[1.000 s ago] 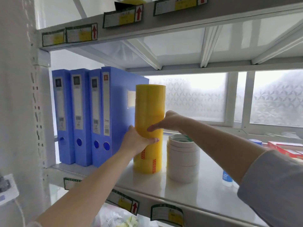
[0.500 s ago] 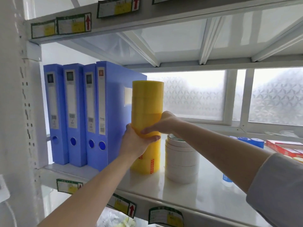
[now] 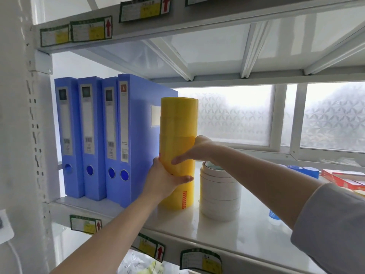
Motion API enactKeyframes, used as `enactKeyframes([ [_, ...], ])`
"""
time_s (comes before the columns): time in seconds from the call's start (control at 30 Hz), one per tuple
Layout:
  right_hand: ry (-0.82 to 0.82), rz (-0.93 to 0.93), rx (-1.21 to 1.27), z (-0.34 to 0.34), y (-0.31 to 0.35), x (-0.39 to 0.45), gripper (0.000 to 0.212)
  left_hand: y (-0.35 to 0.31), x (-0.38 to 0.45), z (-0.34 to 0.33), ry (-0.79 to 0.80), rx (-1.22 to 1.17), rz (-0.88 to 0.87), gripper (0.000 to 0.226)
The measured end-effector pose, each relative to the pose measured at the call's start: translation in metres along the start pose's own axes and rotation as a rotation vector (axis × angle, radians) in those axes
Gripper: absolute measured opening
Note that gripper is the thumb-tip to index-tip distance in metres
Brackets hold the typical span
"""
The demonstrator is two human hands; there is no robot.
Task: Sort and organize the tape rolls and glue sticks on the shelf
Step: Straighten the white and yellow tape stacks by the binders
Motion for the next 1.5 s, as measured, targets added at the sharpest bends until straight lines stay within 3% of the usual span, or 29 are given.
enactKeyframes([
  [0.2, 0.008, -0.001, -0.008, -0.001, -0.002, 0.004, 0.091, 0.002, -0.002, -0.001, -0.025, -0.031, -0.029, 0.092],
  [0.47, -0.002, -0.002, 0.011, -0.002, -0.004, 0.005, 0.094, 0.032, -0.001, -0.017, 0.041, 0.042, 0.107, 0.118],
  [0.73, -0.014, -0.006, 0.022, -0.001, -0.005, 0.003, 0.093, 0.04, 0.006, -0.023, 0.086, 0.034, 0.109, 0.103],
  [0.87, -0.012, -0.012, 0.019, -0.002, -0.006, 0.0, 0.091, 0.038, 0.004, -0.02, 0.026, 0.138, 0.074, 0.097],
  [1.23, -0.016, -0.016, 0.033, -0.002, -0.002, -0.009, 0.087, 0.034, -0.003, -0.016, -0.033, 0.179, 0.056, 0.097],
  [1.37, -0.043, 0.017, 0.031, 0.002, 0.004, -0.008, 0.089, 0.023, -0.009, -0.01, 0.004, 0.139, 0.055, 0.107],
  [1.5, -0.165, 0.035, 0.056, 0.029, 0.013, -0.012, 0.062, -0.022, -0.008, 0.024, -0.034, -0.043, -0.055, 0.119],
])
Point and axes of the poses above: each hand's wrist, its own x-axis towards the middle knuckle, its own z-axis out of the back of the hand, y = z × x, the point moved 8 cm from there along x, towards the middle knuckle, and after that the axes turned 15 degrees about z, right-handed, at the moved point
